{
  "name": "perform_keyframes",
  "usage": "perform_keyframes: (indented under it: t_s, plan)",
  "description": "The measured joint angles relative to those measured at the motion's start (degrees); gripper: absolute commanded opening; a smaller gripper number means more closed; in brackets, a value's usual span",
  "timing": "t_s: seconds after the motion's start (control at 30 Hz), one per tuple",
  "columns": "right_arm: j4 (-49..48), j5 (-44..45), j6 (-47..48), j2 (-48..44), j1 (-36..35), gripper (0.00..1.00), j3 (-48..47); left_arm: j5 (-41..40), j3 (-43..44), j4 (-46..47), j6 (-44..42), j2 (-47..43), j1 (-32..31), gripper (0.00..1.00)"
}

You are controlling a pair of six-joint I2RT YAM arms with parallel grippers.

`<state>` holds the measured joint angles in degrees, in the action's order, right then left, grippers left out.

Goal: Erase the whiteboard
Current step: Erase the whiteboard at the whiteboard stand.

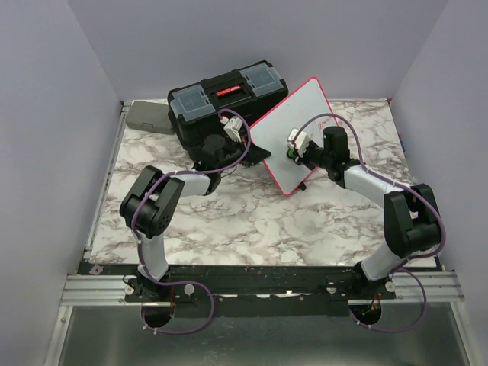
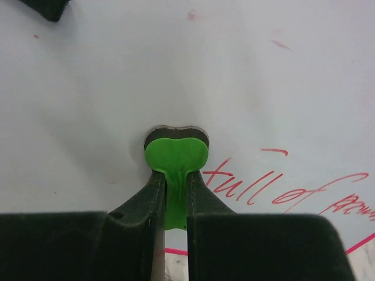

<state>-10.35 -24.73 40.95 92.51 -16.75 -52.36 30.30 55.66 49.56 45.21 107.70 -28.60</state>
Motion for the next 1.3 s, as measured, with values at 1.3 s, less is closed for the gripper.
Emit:
perform_keyframes:
  t_s: [1.3]
  plan:
    - [-16.7, 7.1, -20.5, -0.7, 2.8, 0.01, 8.9, 0.2, -0.3, 0.6, 0.3, 0.0, -0.1, 0.00]
